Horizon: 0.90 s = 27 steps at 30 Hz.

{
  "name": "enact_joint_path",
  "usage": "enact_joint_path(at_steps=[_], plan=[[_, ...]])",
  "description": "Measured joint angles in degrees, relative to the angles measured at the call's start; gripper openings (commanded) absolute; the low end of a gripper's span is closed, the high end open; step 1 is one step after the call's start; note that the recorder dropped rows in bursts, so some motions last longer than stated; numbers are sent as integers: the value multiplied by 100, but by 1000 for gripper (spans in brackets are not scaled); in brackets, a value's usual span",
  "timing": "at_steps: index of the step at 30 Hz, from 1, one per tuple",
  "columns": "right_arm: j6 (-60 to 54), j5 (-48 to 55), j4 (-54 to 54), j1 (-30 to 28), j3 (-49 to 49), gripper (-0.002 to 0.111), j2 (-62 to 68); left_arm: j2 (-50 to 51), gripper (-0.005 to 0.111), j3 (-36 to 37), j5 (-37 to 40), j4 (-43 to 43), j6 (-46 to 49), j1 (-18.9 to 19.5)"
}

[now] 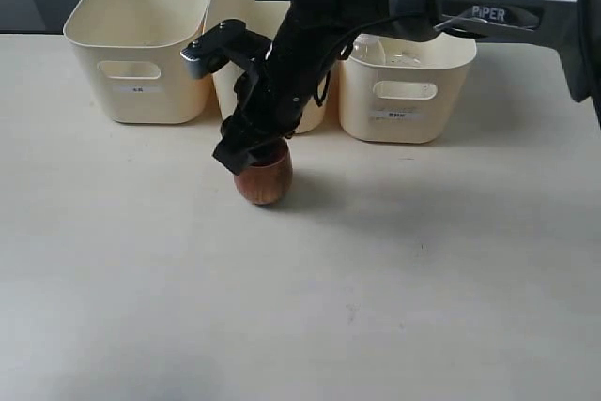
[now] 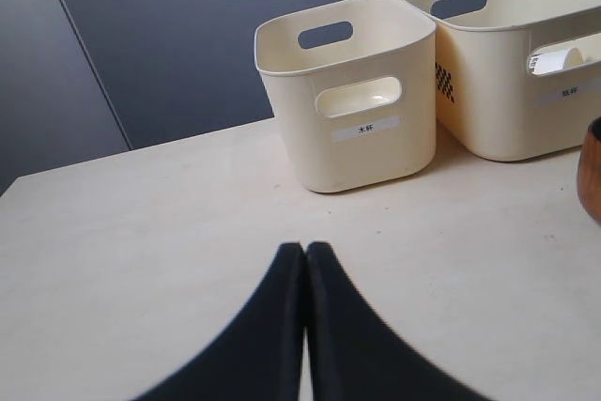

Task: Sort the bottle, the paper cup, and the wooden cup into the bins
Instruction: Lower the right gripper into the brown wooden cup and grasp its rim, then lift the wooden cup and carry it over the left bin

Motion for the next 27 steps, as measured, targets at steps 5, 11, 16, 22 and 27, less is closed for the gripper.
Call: enact_joint_path(at_steps=[5, 11, 16, 22, 27], plan=[[0, 69, 0, 0, 0, 49, 0, 0, 0, 0, 0, 0, 0, 0], [-19, 95, 0, 0, 0, 49, 12, 0, 0, 0, 0, 0, 0, 0], [-19, 105, 0, 0, 0, 46, 231, 0, 0, 0, 0, 0, 0, 0], [-31, 94, -12, 0, 0, 6, 331, 0, 0, 0, 0, 0, 0, 0], [-250, 105, -12, 0, 0, -1, 342, 0, 0, 0, 0, 0, 0, 0]])
